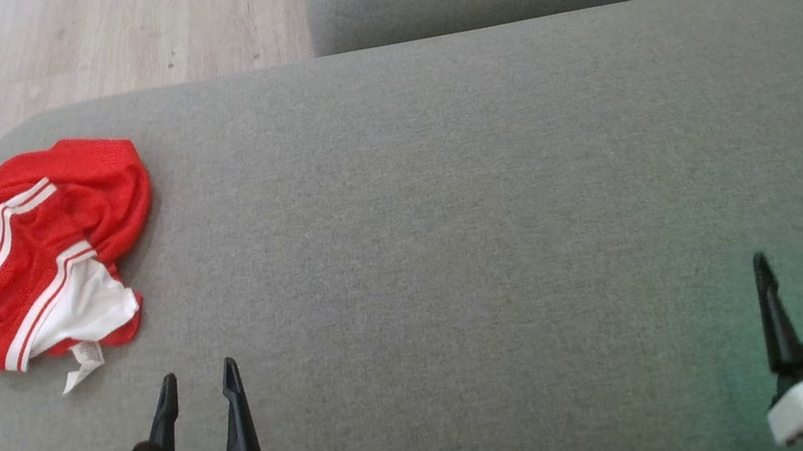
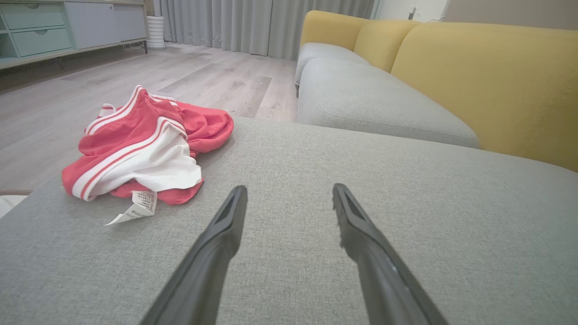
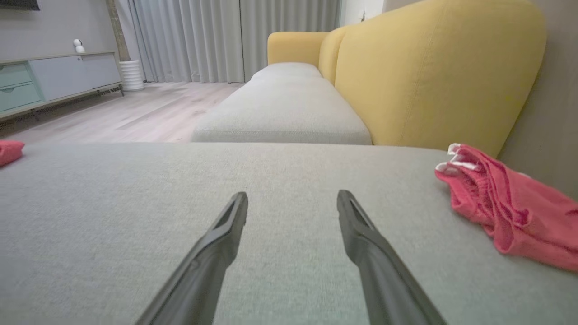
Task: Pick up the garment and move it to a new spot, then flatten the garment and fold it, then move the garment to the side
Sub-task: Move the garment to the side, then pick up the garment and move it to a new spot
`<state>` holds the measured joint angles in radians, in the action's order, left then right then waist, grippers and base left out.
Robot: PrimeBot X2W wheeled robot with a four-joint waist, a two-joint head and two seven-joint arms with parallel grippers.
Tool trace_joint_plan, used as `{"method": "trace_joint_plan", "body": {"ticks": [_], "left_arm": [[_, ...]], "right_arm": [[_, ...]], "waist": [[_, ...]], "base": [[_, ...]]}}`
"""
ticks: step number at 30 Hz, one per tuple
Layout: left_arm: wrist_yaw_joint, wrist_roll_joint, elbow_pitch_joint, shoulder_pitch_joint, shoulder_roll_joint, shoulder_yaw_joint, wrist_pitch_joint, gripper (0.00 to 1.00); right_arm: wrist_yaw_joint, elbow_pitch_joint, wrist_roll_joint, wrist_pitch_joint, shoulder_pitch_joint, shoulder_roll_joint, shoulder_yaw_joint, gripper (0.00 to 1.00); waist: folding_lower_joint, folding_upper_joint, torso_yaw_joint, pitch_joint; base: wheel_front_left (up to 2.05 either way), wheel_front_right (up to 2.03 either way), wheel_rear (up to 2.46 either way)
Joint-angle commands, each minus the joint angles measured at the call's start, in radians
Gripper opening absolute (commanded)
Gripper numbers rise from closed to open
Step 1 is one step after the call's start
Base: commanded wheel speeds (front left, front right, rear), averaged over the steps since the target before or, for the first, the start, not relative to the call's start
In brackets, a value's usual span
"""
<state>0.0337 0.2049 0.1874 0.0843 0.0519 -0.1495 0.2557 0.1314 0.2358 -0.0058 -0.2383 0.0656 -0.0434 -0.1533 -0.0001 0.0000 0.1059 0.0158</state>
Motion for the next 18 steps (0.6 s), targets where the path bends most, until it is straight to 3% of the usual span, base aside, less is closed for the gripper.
{"method": "trace_joint_plan", "body": {"ticks": [1, 18], "left_arm": [[-0.009, -0.006, -0.027, -0.019, -0.002, 0.037, 0.006, 1.00], [-0.020, -0.011, -0.017, -0.030, -0.002, 0.032, 0.006, 1.00]], "right_arm": [[-0.001, -0.027, 0.027, -0.015, 0.007, -0.007, 0.045, 1.00], [-0.001, -0.018, 0.050, -0.023, 0.016, -0.007, 0.065, 1.00]], "waist": [[0.0001, 0.0000, -0.007, -0.004], [0.0001, 0.0000, -0.030, 0.000]], "base": [[0.00, 0.00, 0.00], [0.00, 0.00, 0.00]]}}
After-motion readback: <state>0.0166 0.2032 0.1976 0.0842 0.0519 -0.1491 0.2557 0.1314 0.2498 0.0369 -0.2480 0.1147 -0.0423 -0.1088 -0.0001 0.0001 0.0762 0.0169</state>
